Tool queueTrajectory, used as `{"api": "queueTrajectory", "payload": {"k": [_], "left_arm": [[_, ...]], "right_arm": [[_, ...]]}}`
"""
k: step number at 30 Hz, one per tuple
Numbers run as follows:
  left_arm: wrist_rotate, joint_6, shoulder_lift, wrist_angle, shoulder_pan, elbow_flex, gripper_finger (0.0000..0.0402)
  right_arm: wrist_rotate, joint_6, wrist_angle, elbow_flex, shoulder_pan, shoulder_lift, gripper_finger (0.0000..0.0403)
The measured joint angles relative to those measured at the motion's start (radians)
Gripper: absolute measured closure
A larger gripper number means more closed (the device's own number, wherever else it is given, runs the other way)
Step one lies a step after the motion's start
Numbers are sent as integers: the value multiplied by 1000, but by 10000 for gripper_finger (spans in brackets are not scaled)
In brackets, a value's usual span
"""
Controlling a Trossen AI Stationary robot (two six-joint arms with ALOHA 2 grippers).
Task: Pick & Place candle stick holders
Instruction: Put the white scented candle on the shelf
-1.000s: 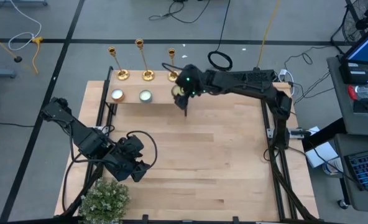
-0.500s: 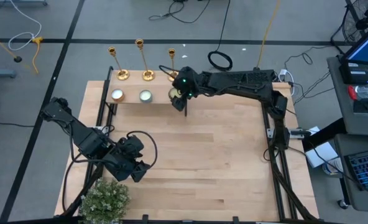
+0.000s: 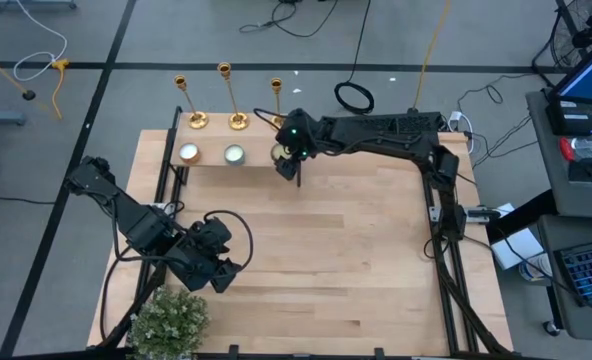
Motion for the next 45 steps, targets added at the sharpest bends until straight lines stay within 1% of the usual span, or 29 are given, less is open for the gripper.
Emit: {"api": "queueTrajectory", "payload": {"k": [4, 6, 14, 17, 19, 21, 24, 33, 45], "left_arm": [[0, -1, 0, 0, 0, 0, 117], [0, -1, 0, 0, 0, 0, 117], [0, -3, 0, 0, 0, 0, 117], [0, -1, 0, 0, 0, 0, 117], [0, 0, 0, -1, 0, 0, 117], [0, -1, 0, 0, 0, 0, 117], [0, -8, 0, 2, 0, 0, 117], [-8, -23, 0, 7, -18, 0, 117], [-17, -26, 0, 7, -18, 0, 117]], "right_arm": [[6, -19, 20, 2, 0, -2, 109], [26, -25, 22, 1, 0, -1, 109], [27, -25, 27, 1, -10, -1, 109], [23, -24, 48, 4, -9, 29, 109], [25, -28, 21, 1, -7, 37, 109], [-1, -29, 14, 2, -1, 54, 109], [14, -40, 29, 4, 6, 72, 109], [49, -44, 15, 3, 11, 69, 109], [54, -47, 11, 3, 10, 70, 109]]}}
